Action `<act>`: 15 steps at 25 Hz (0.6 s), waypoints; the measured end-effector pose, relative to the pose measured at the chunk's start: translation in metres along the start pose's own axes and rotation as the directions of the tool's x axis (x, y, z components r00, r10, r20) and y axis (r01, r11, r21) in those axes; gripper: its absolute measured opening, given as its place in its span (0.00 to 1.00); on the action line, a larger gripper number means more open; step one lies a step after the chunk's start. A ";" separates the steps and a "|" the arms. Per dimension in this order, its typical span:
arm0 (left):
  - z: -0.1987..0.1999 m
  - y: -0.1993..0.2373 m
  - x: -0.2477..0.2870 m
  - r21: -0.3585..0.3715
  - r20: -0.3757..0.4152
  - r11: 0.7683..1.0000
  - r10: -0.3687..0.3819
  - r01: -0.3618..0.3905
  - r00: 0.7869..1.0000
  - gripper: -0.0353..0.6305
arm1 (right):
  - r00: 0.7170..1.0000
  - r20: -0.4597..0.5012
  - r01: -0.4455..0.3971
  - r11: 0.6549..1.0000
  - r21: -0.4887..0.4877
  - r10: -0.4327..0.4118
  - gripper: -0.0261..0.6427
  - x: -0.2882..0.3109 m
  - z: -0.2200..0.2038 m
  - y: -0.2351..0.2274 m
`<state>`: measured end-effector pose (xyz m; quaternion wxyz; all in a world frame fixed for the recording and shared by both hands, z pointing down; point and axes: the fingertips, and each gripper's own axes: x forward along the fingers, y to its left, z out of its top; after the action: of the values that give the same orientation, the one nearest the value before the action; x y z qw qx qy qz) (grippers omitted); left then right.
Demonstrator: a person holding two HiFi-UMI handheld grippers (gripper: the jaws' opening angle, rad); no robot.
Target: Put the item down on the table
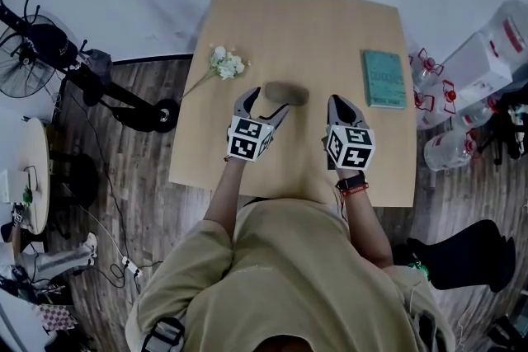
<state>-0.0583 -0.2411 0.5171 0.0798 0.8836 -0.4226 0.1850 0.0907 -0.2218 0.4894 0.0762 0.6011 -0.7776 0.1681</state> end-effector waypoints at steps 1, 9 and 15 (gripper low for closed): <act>0.003 -0.002 -0.003 -0.006 0.014 1.000 -0.002 0.002 1.000 0.62 | 1.000 0.001 -0.001 1.000 0.000 0.001 0.06 -0.002 0.000 0.001; 0.020 -0.003 -0.024 -0.048 0.087 0.998 0.034 -0.030 0.996 0.62 | 1.000 0.000 -0.012 1.000 0.006 0.012 0.06 -0.010 -0.007 0.007; 0.030 -0.005 -0.034 -0.057 0.131 0.997 0.059 -0.052 0.990 0.58 | 1.000 0.015 -0.012 1.000 -0.001 0.012 0.06 -0.018 -0.003 0.009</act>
<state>-0.0657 -0.2224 0.4764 0.0701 0.8795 -0.4561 0.1168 0.0864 -0.2027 0.4851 0.0696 0.5976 -0.7819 0.1633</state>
